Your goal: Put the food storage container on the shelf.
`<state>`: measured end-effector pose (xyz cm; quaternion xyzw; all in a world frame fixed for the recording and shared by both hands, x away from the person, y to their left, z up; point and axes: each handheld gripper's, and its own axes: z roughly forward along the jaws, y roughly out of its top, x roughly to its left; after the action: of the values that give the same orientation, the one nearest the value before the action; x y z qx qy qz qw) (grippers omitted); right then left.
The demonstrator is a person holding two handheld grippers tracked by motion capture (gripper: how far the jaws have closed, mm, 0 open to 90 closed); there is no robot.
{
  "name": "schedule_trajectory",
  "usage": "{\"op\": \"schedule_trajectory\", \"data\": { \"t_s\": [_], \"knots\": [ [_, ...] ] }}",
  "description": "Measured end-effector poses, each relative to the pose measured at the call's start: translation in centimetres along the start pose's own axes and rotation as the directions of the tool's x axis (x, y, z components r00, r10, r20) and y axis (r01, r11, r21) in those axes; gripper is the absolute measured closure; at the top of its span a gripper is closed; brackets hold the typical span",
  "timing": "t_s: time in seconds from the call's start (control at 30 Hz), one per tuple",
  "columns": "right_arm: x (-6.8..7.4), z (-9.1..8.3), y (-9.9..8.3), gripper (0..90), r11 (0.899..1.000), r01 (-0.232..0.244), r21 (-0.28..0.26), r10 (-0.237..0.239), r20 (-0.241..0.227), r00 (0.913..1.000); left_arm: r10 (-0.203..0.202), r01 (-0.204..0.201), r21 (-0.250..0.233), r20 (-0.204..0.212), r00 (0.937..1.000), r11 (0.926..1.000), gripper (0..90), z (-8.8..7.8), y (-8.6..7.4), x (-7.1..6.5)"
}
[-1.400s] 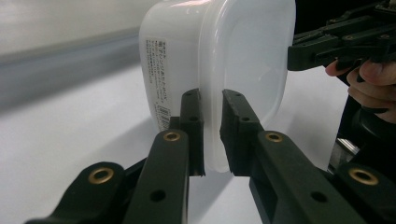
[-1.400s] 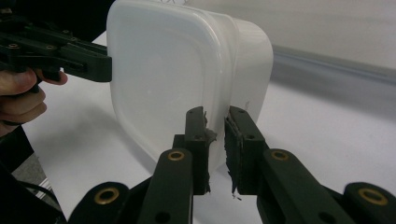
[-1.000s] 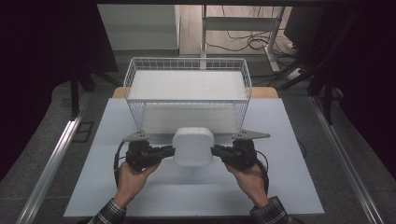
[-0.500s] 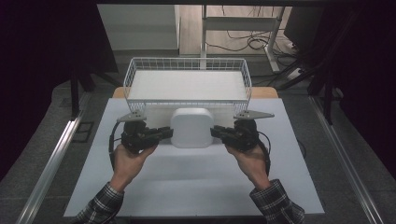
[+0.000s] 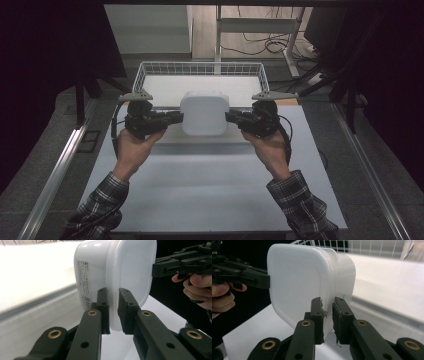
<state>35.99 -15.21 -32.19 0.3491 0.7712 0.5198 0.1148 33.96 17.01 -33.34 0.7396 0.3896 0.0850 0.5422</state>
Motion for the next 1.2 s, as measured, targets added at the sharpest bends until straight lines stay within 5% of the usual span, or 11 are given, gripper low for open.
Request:
{"op": "schedule_trajectory", "data": {
  "t_s": [0.17,0.47,0.93,1.2],
  "knots": [
    [-0.7,0.4,2.6,78.7,1.0,-0.005,-0.015,0.005,0.014,0.9999,-0.006,0.006,-0.009,0.005,1.0,0.9999,80.6,0.1,2.4,1.0],
    [-1.9,1.7,5.0,78.3,1.0,-0.016,-0.008,0.017,0.039,0.9991,-0.037,0.037,-0.009,-0.003,0.9993,0.9993,80.4,1.0,4.4,2.6],
    [-3.2,4.1,6.3,77.3,0.998,-0.042,0.044,0.04,0.046,0.9981,-0.102,0.102,0.003,-0.013,0.9947,0.9948,74.7,2.1,4.8,4.7],
    [-3.9,4.7,6.5,72.2,0.996,-0.07,0.046,0.067,0.054,0.9963,-0.098,0.098,-0.008,0.011,0.9951,0.9952,67.7,2.5,5.3,4.7]
  ]
}}
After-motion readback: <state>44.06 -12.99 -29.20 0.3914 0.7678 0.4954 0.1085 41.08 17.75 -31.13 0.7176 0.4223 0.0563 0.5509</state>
